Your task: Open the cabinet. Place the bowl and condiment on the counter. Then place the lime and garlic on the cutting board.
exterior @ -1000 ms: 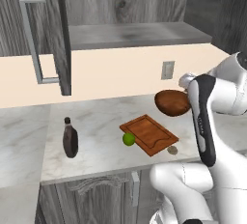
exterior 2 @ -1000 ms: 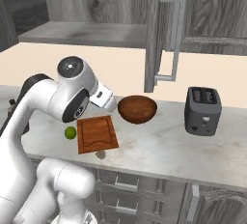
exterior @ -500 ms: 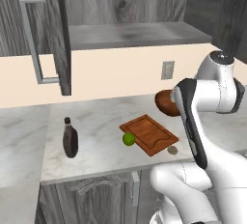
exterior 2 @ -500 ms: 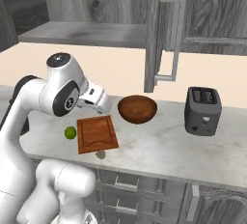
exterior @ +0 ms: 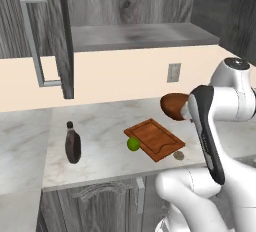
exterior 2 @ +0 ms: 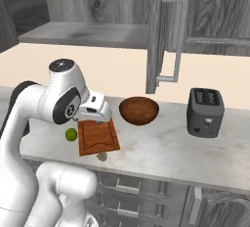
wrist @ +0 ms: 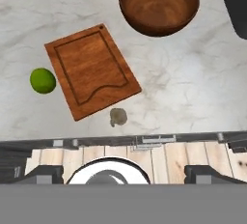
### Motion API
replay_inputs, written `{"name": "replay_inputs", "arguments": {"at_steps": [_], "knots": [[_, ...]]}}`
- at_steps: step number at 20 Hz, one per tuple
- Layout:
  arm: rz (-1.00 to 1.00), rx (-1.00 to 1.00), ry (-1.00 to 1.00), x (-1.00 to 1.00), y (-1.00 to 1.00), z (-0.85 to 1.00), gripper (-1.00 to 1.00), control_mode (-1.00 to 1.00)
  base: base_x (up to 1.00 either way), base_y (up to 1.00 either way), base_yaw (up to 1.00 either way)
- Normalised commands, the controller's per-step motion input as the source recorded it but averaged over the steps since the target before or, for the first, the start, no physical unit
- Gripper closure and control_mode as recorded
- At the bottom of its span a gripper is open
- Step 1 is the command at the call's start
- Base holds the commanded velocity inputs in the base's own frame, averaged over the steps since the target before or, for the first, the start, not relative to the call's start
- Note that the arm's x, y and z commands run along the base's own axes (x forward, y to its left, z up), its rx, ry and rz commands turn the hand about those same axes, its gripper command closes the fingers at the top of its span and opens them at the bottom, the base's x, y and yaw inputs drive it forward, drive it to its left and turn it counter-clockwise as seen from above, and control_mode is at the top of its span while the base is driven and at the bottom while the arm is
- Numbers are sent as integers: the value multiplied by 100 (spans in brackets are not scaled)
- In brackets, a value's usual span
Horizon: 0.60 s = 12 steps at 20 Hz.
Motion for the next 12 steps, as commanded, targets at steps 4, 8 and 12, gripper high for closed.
{"name": "replay_inputs", "arguments": {"at_steps": [4,8,12], "knots": [[14,0,0,-49,8,-10,-100,-100,0,0,0],[3,0,3,-4,28,-5,-100,-100,0,0,0],[2,0,7,2,19,-16,-100,-100,0,0,0]]}}
